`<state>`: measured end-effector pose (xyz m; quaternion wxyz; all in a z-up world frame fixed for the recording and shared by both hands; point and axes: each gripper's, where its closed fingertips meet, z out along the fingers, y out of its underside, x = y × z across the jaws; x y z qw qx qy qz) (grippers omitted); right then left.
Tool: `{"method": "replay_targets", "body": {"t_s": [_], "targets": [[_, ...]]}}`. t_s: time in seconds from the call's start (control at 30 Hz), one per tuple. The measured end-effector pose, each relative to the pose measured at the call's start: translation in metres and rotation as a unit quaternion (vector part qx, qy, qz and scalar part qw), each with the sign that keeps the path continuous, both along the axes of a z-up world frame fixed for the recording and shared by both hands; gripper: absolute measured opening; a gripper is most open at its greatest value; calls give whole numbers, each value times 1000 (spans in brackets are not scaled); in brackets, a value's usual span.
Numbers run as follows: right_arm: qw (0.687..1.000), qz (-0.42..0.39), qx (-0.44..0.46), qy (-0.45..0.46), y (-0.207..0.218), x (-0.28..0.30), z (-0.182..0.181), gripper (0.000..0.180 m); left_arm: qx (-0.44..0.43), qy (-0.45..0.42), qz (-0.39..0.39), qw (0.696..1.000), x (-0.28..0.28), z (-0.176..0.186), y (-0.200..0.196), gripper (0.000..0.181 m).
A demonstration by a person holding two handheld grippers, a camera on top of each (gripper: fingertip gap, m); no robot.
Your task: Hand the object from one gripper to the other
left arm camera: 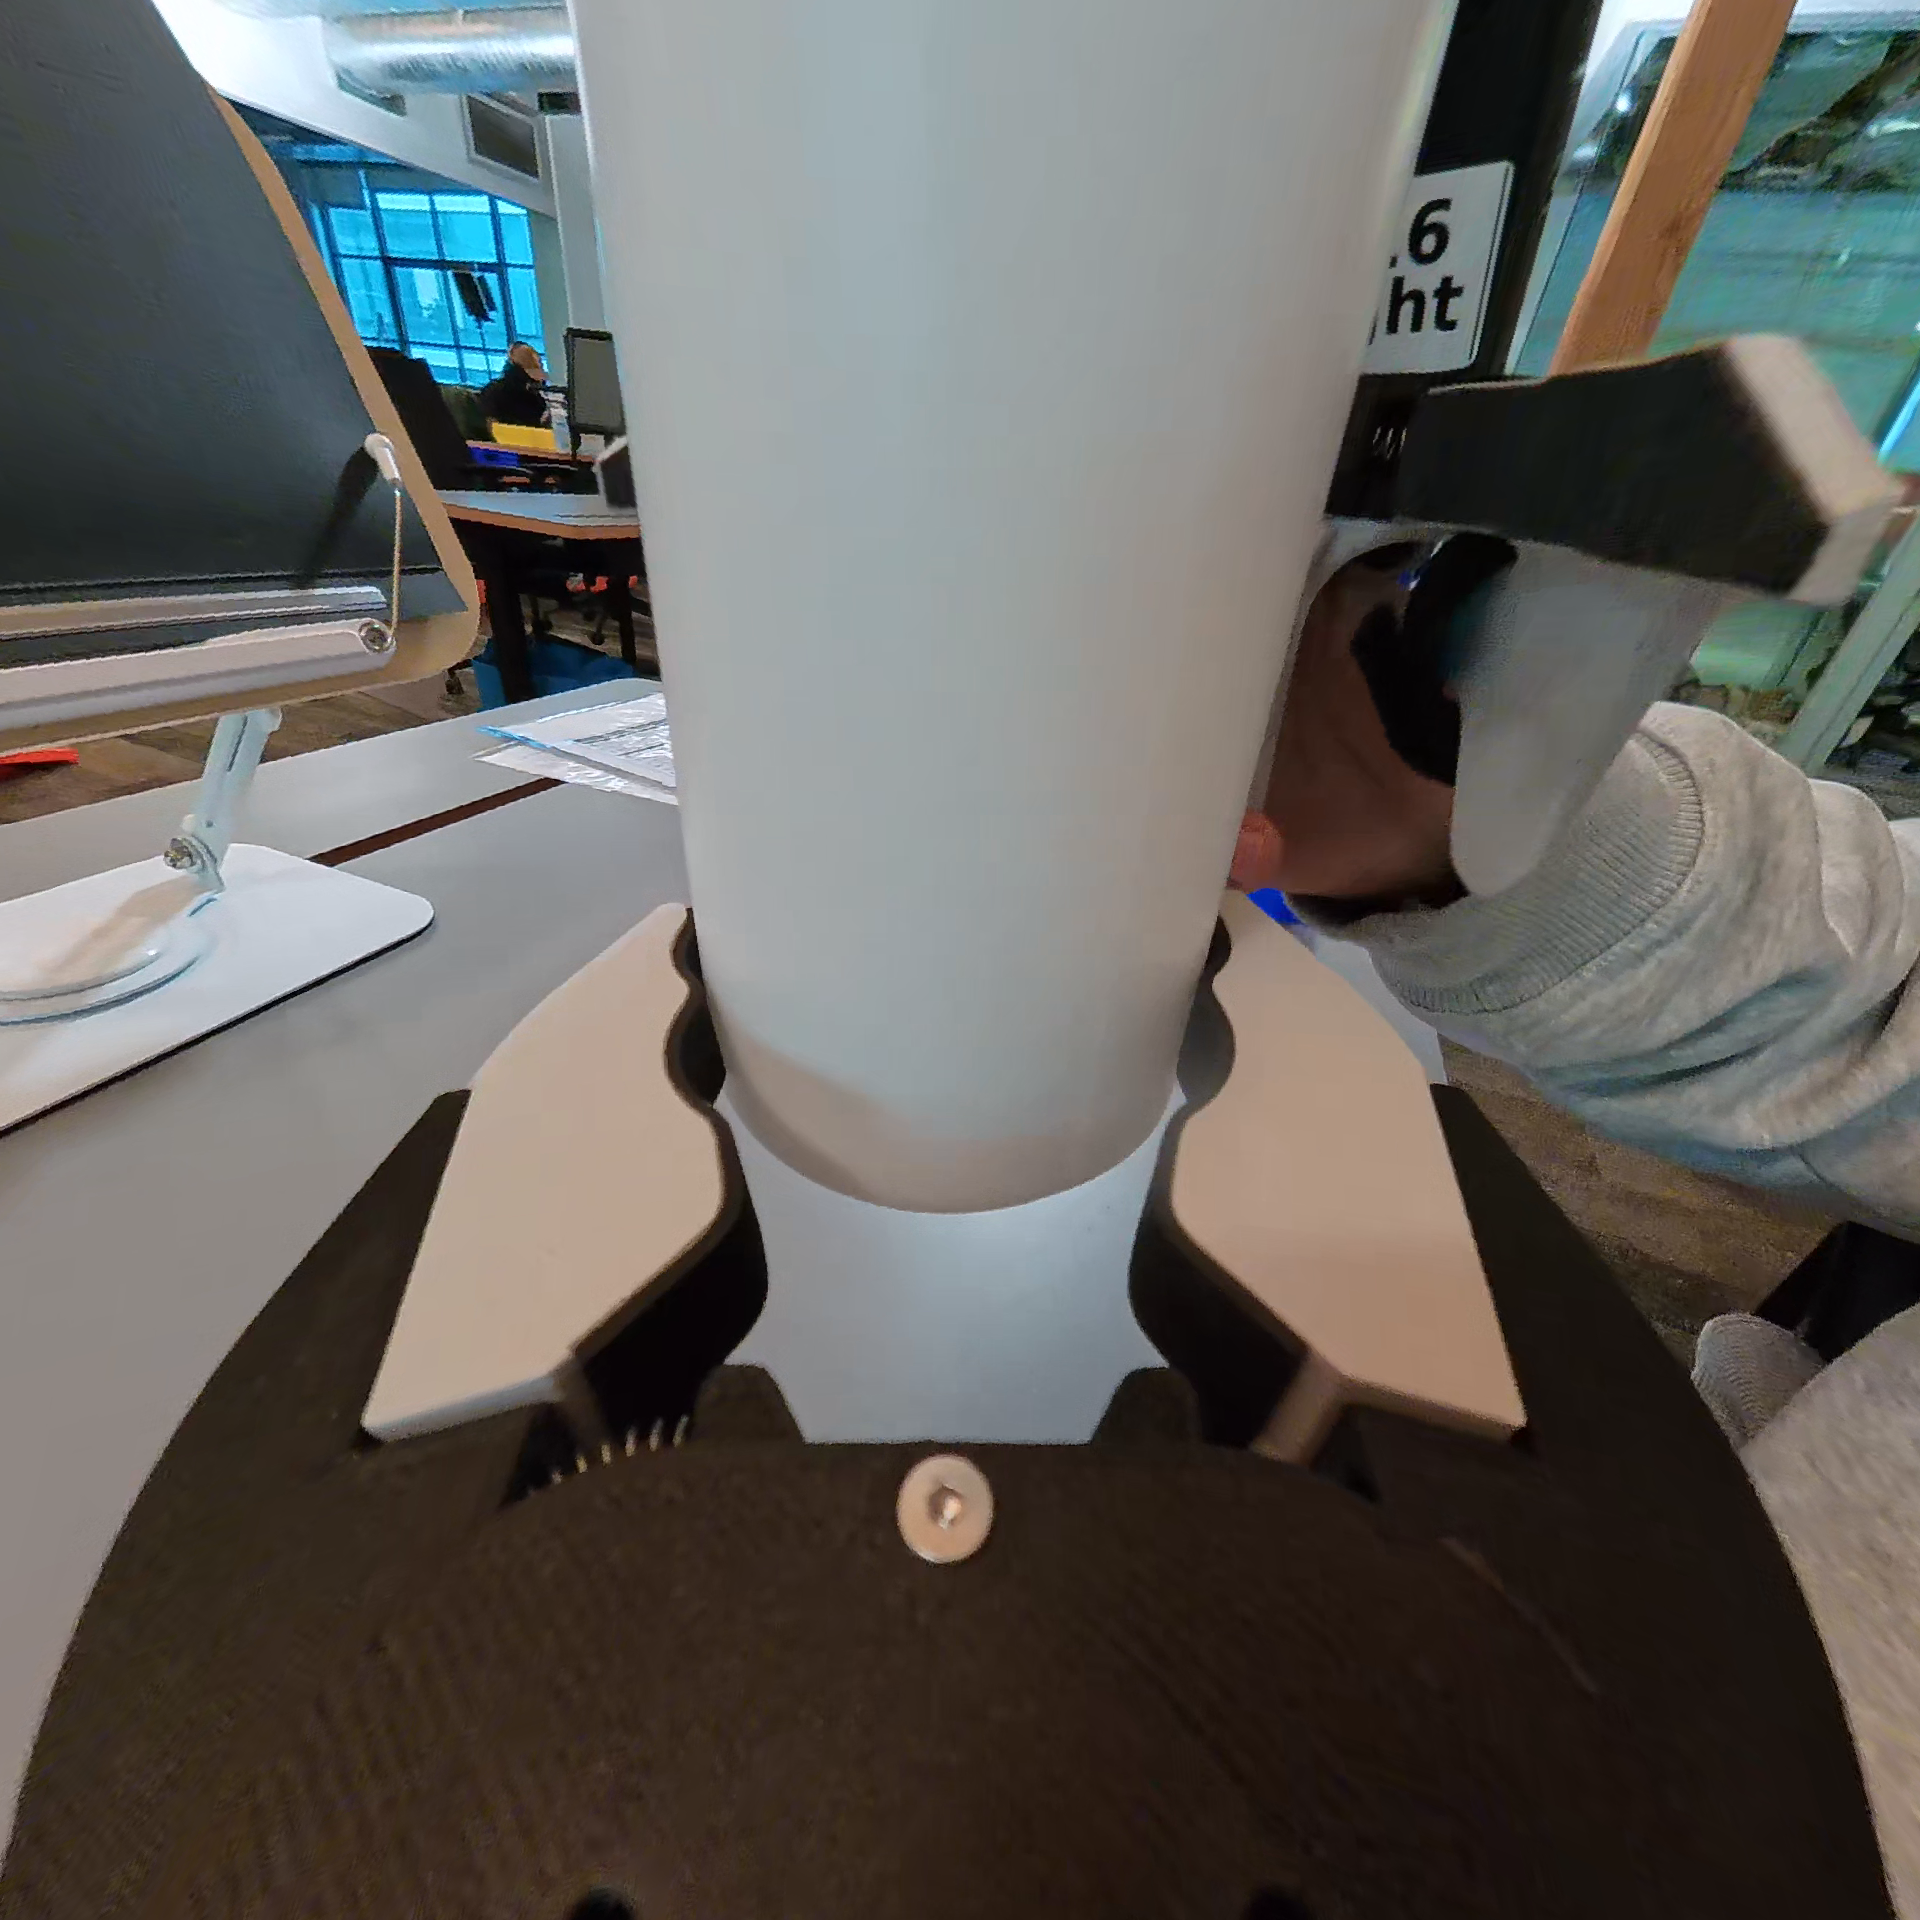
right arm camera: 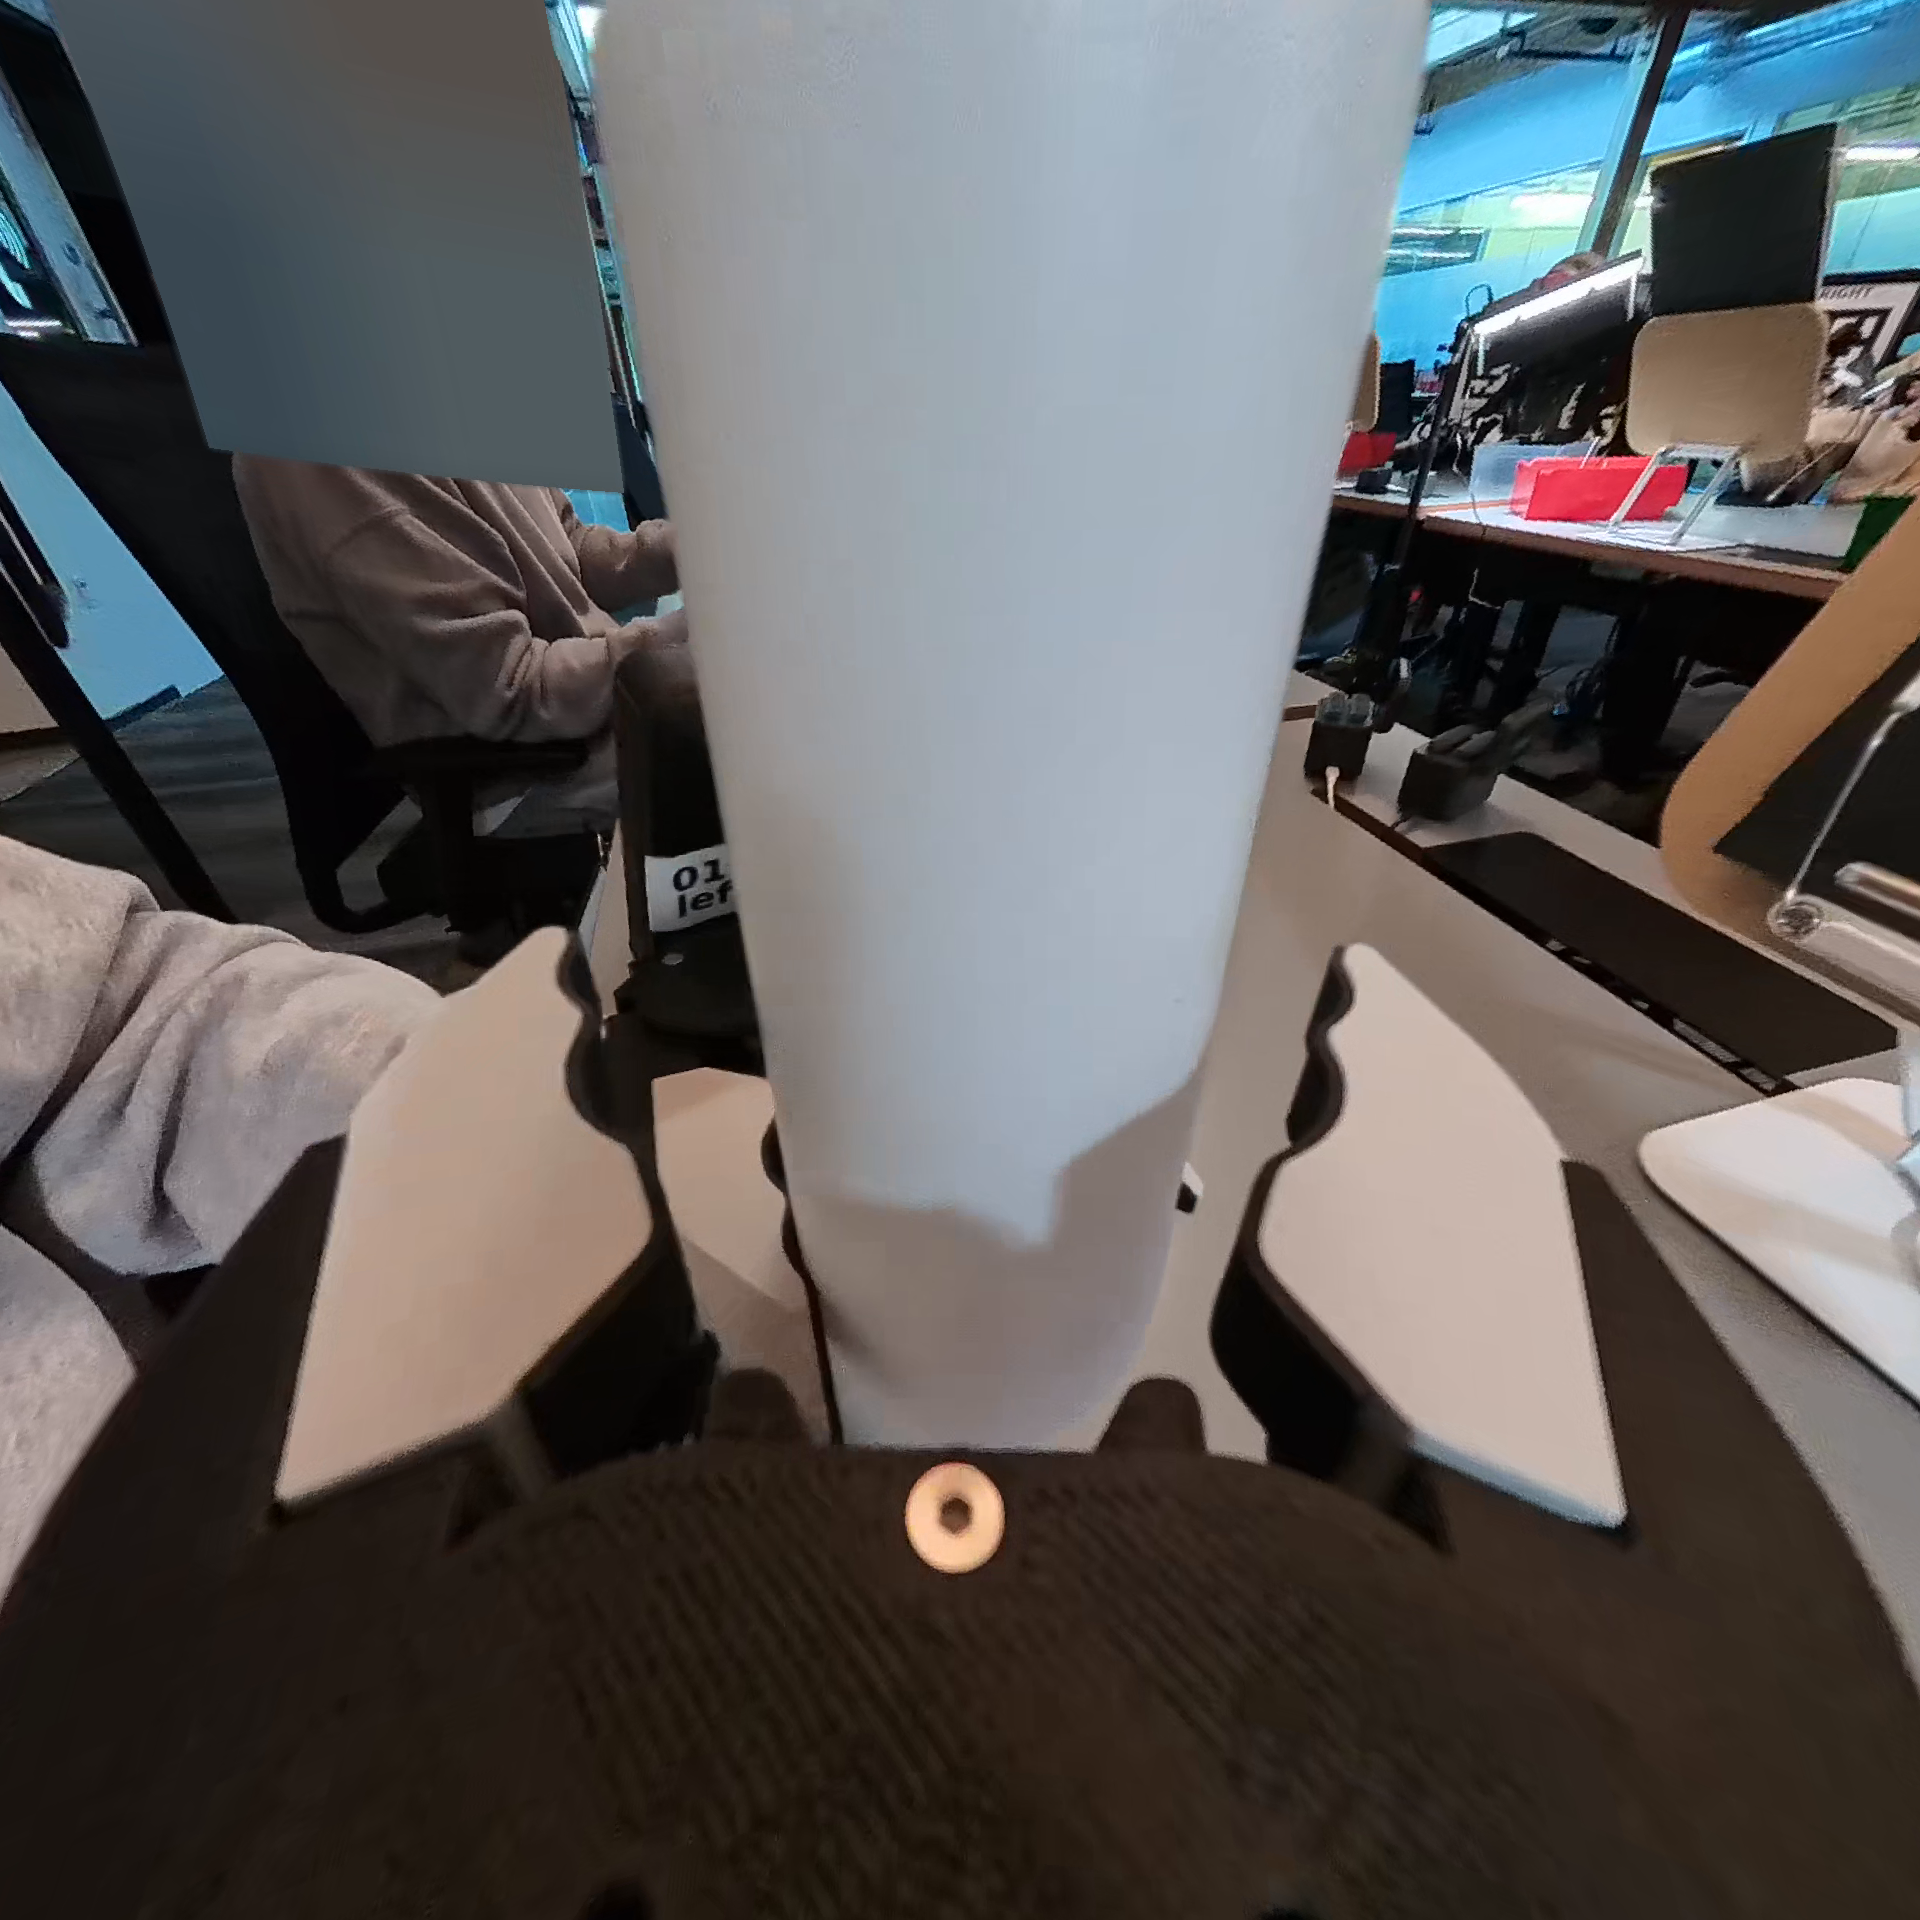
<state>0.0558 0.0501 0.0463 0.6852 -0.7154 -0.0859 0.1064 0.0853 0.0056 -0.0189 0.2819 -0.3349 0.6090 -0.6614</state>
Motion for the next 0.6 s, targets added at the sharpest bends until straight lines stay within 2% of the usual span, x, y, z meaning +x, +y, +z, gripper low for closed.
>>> {"method": "replay_targets", "body": {"t_s": [0.17, 0.3, 0.6], "targets": [[1000, 5, 4, 14, 1, 0, -5, 114, 15, 1, -3, 1000, -1, -3, -5, 90], [1000, 14, 12, 21, -2, 1, -5, 95, 20, 3, -6, 1000, -1, -4, -8, 90], [1000, 15, 12, 15, -4, 0, -5, 93, 21, 2, -8, 1000, -1, -5, -10, 90]]}}
